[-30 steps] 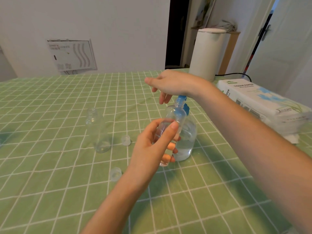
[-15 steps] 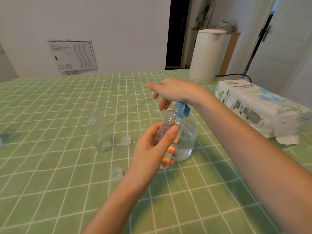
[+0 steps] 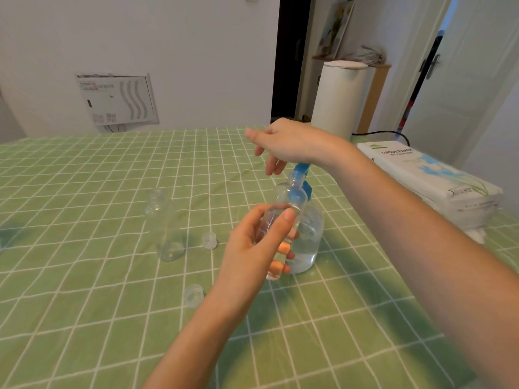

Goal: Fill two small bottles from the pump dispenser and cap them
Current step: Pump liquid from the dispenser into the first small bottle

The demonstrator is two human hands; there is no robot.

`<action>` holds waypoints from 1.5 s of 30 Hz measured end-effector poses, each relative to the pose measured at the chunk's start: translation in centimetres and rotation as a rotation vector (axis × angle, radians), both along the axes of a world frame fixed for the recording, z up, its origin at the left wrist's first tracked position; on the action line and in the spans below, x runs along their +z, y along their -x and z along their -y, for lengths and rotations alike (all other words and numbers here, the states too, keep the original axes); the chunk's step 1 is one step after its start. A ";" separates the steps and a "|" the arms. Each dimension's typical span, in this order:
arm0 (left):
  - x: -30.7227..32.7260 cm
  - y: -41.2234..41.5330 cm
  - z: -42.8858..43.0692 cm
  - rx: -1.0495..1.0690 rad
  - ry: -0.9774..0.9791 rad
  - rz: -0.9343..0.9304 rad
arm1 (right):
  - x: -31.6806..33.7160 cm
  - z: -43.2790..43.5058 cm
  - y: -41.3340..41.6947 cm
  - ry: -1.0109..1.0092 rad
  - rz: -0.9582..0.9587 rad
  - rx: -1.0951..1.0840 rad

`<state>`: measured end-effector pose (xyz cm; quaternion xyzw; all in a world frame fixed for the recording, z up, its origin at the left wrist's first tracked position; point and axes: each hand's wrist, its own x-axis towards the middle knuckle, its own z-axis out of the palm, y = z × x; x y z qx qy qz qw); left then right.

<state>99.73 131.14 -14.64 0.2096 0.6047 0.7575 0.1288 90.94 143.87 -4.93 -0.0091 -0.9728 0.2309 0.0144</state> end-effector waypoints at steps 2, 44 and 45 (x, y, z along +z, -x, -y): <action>0.0 0.0 0.1 -0.001 -0.003 0.001 | -0.4 0.1 0.0 0.001 0.032 -0.004; -0.7 -0.2 0.0 0.019 0.036 0.018 | -2.0 0.1 0.1 0.058 0.204 -0.029; -0.7 -0.2 0.0 0.021 0.038 0.019 | -2.0 0.2 0.1 0.062 0.202 -0.029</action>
